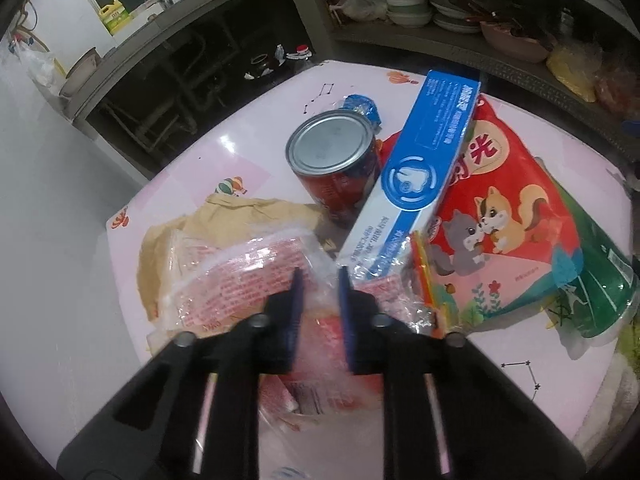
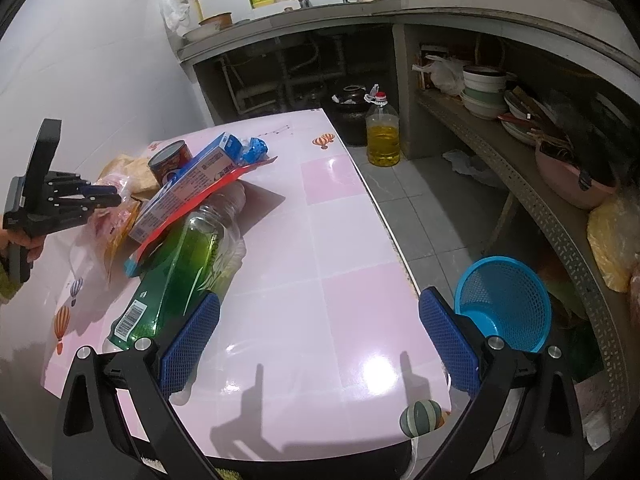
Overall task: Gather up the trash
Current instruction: 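Lift the clear plastic bag off the pile with the left tool, then grasp the blue crumpled wrapper with the right tool while the left tool carries the bag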
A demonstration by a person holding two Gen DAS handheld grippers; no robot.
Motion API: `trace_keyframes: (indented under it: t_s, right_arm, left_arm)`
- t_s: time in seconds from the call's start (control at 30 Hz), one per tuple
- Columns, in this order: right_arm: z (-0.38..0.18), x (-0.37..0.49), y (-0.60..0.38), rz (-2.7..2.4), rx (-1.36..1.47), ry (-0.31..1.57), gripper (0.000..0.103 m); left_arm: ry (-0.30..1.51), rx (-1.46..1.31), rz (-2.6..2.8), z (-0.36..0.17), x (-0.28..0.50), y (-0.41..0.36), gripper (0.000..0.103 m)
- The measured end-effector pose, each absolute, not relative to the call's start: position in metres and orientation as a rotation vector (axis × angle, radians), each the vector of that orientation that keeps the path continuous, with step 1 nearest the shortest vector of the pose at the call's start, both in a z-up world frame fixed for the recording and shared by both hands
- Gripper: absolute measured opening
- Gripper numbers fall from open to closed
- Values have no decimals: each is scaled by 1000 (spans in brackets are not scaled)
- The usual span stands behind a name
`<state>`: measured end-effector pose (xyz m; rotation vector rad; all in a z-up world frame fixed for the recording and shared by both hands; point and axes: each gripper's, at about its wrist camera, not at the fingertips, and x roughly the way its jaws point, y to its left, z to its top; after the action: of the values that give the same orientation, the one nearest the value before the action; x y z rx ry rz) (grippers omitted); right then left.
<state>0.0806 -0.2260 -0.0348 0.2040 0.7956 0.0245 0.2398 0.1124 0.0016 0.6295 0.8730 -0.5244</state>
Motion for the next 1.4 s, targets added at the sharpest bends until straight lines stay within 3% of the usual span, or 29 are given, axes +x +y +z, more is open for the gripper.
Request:
trace_keyframes:
  t_s: [0.2, 0.43, 0.6, 0.73, 0.97, 1.2, 1.4]
  right_arm:
    - [-32, 83, -227, 16, 194, 790, 97]
    - [-1, 106, -236, 60, 197, 724, 97]
    - [44, 164, -246, 206, 262, 667, 97]
    - [62, 243, -239, 400, 288, 752, 97]
    - [7, 403, -182, 503, 245, 1109, 96]
    - [-64, 470, -140, 512, 165, 1364, 94]
    - [-86, 476, -123, 520, 79, 1422, 73]
  left_arm:
    - [780, 561, -497, 20, 225, 119, 0]
    - [635, 402, -441, 57, 205, 140, 0]
    - [533, 214, -407, 88, 189, 158, 0]
    - [472, 13, -410, 111, 176, 177, 0]
    - [411, -212, -466, 123, 156, 189, 0]
    - [407, -295, -498, 115, 156, 183, 0]
    - [419, -291, -520, 110, 167, 169, 0]
